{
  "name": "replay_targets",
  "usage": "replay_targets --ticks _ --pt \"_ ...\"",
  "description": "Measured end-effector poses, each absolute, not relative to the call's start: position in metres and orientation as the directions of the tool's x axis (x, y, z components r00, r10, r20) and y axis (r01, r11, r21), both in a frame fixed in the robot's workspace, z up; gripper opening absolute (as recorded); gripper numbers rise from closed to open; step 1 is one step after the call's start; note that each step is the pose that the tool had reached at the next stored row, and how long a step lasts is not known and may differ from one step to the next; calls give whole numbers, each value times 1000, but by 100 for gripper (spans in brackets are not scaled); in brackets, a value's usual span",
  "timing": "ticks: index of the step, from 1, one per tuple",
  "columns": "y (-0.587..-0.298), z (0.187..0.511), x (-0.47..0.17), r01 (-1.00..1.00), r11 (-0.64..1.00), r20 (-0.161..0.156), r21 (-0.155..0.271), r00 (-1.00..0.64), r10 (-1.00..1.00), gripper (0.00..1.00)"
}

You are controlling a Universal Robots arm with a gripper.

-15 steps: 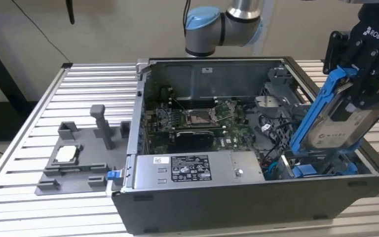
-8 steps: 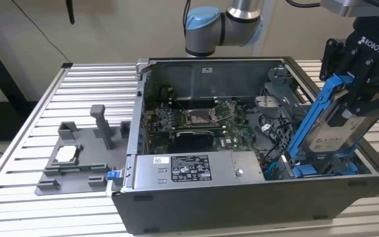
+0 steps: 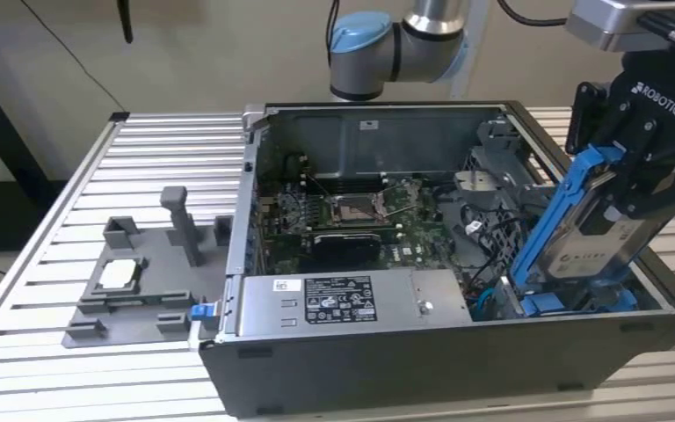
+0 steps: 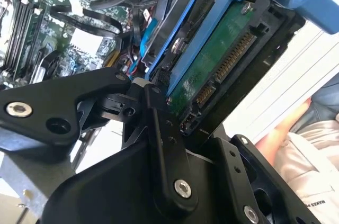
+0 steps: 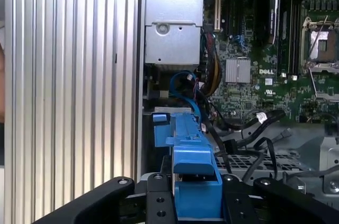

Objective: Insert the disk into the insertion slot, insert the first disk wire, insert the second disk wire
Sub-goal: 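Insert the disk into the insertion slot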

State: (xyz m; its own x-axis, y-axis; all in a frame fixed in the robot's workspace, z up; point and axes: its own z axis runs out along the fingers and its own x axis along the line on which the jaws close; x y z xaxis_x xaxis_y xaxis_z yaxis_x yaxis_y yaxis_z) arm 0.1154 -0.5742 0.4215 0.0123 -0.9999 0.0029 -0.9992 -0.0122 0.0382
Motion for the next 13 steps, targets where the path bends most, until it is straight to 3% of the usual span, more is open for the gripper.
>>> replay_targets --ticks 13 --pt "-574 411 117 -999 -13 1 33 13 -1000 33"
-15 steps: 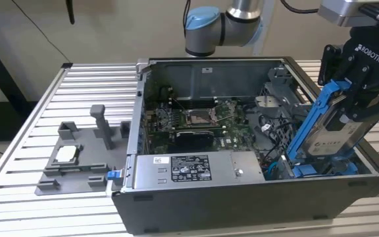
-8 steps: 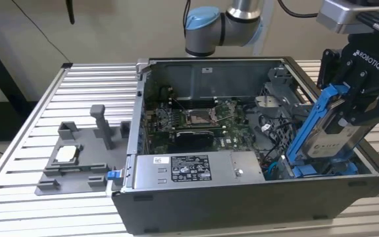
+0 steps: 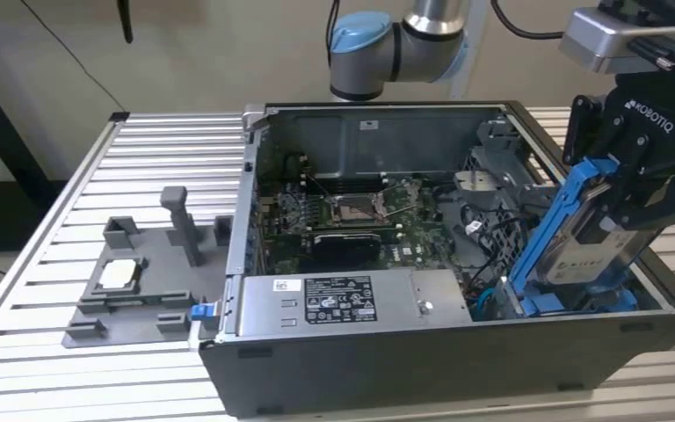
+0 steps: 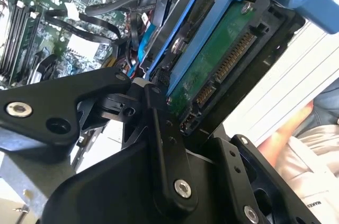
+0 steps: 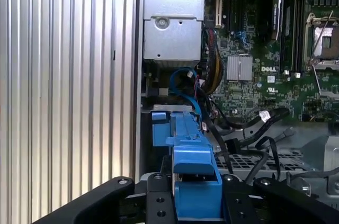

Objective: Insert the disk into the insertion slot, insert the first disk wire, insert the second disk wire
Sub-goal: 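Insert the disk into the insertion slot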

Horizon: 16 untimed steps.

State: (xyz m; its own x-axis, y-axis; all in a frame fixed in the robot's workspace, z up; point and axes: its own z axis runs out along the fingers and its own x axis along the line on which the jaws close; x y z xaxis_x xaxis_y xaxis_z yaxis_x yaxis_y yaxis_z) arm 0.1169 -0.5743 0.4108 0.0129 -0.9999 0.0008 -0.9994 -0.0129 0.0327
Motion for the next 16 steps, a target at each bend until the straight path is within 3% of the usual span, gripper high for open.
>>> replay_targets --ticks 16 --pt "-574 382 118 -999 -13 0 33 13 -1000 33"
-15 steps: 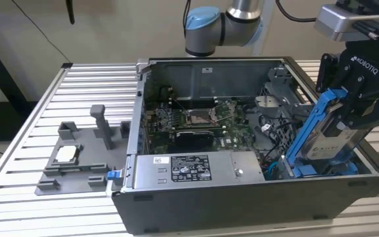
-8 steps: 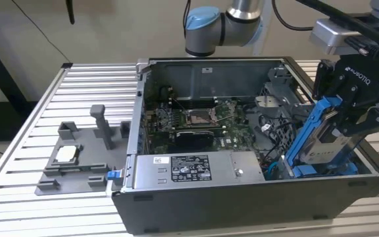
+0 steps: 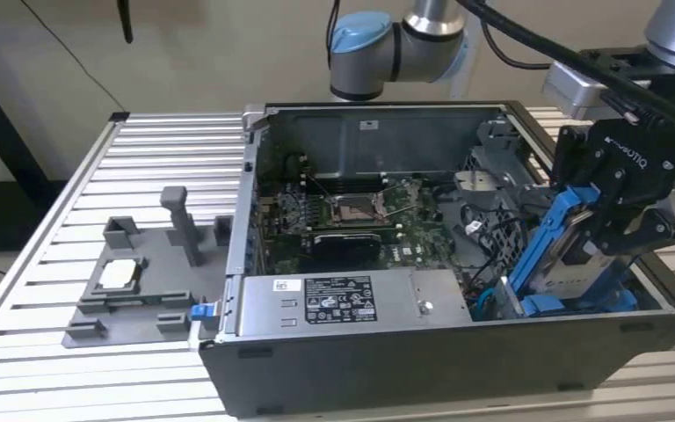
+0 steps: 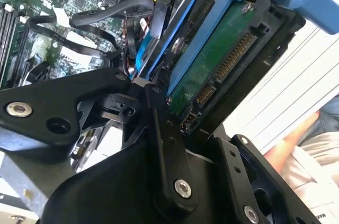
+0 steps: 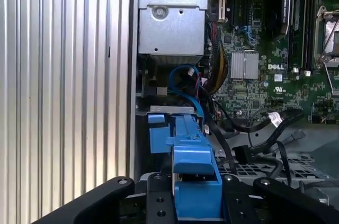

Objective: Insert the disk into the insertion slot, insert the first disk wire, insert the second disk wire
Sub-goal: 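Insert the disk into the insertion slot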

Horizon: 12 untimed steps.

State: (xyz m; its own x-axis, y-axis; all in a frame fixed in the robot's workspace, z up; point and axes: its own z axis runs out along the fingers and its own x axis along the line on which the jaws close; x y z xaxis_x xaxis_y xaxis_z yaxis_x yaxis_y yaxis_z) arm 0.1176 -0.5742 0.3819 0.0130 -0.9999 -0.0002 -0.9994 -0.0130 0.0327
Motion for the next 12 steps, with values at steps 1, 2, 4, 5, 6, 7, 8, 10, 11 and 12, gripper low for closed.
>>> replay_targets --ticks 1,2,4,5,6,7,8,10,11,12 --pt "-574 381 118 -999 -13 0 33 13 -1000 33" --pt "-574 380 118 -999 -13 0 33 13 -1000 33" --pt "-574 378 118 -999 -13 0 33 13 -1000 33" --pt "-574 377 118 -999 -13 0 33 13 -1000 33" --pt "-574 375 118 -999 -13 0 33 13 -1000 33" --pt "-574 373 118 -999 -13 0 33 13 -1000 33" --pt "-574 372 118 -999 -13 0 33 13 -1000 33" --pt "-574 372 118 -999 -13 0 33 13 -1000 33" --pt "-574 372 118 -999 -13 0 33 13 -1000 33" --pt "-574 372 118 -999 -13 0 33 13 -1000 33"
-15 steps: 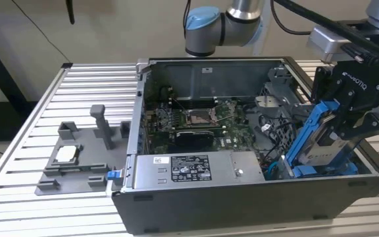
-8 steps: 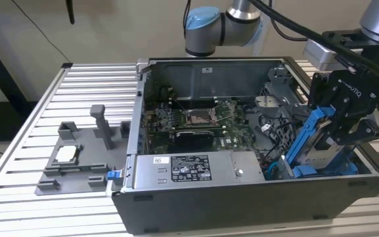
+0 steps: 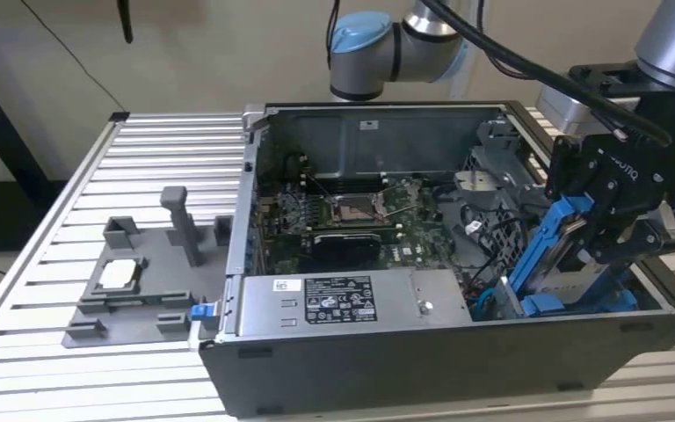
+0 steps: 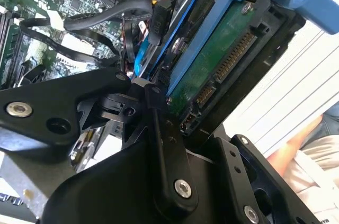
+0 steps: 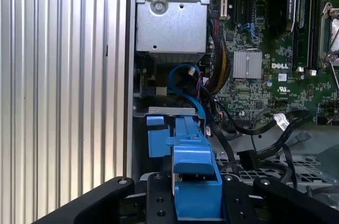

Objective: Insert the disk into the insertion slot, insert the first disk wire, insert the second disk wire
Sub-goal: 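Insert the disk into the insertion slot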

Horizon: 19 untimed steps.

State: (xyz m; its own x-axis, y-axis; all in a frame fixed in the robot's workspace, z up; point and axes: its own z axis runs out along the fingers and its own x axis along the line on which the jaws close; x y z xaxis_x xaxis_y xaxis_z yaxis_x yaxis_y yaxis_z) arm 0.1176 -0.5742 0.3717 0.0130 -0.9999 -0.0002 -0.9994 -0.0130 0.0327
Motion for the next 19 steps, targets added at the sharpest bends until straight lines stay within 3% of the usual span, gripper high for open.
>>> replay_targets --ticks 6,7,12,14,15,19 --pt "-574 372 118 -999 -13 -1 33 13 -1000 34" --pt "-574 372 118 -999 -13 -1 33 13 -1000 41" --pt "-574 372 118 -999 -13 -1 33 13 -1000 41" --pt "-574 372 118 -999 -13 -1 33 13 -1000 39" --pt "-574 371 118 -999 -13 -1 33 13 -1000 33" --pt "-574 371 118 -999 -13 -2 33 12 -1000 32"
